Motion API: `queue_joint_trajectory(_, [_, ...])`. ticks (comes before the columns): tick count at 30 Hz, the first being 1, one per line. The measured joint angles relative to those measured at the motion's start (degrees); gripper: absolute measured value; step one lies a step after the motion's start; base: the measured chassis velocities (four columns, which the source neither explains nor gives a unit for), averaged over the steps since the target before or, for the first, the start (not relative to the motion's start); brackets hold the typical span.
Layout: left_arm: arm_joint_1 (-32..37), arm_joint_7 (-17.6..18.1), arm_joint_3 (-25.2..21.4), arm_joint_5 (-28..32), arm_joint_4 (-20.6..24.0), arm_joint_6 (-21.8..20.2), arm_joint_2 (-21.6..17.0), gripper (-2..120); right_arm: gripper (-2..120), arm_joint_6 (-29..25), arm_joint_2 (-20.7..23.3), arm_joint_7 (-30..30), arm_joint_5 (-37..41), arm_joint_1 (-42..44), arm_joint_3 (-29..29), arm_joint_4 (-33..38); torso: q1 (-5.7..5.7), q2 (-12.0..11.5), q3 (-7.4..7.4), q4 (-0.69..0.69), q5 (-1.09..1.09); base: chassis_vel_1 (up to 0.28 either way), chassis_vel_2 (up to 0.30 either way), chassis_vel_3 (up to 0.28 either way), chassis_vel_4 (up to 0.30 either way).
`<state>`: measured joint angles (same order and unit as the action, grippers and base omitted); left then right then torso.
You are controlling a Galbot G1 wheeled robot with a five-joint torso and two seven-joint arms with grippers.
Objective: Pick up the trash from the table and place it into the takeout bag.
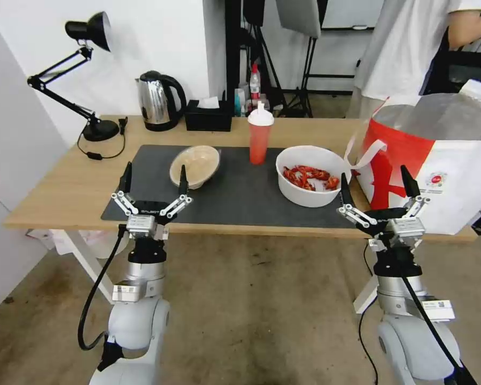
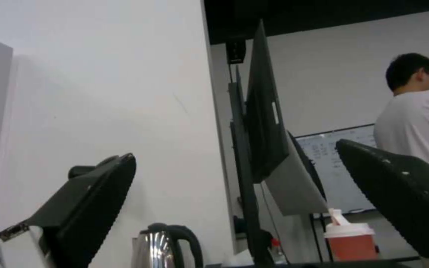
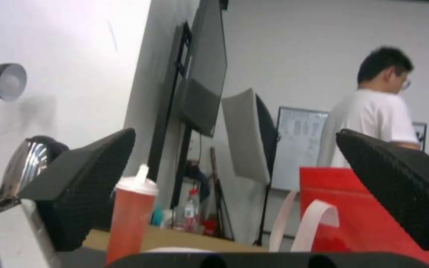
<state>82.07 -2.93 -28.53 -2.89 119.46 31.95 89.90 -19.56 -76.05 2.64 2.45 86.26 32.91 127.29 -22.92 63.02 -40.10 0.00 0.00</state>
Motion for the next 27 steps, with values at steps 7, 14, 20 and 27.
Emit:
queue_joint_trajectory(7, [0.81,-0.27,0.17,-0.01,0.67,0.3,0.1,100,100,9.61,2.51,0.33,6.47,-4.03,-0.96,0.47,0.0,0.0,0.0,0.01,-0.01,0.0,0.0,0.0,0.0])
queue_joint_trajectory(14, [1.02,-0.28,-0.16,-0.02,1.24,0.31,0.17,100,100,18.29,4.72,1.76,11.94,-7.89,-1.62,0.6,0.0,0.0,0.0,0.01,0.0,0.0,0.0,0.0,0.0])
queue_joint_trajectory(20, [1.35,-0.33,-0.4,-0.02,1.48,0.31,0.28,100,100,28.42,6.55,4.53,19.1,-11.78,-1.85,1.42,0.0,0.0,-0.01,0.01,0.0,0.0,0.0,0.0,0.0])
queue_joint_trajectory(27, [1.59,-0.38,-0.44,-0.06,1.63,0.31,0.52,100,100,33.67,7.76,5.58,24.09,-13.89,-1.92,2.04,0.0,0.0,0.0,0.0,0.0,0.0,0.0,0.0,0.0])
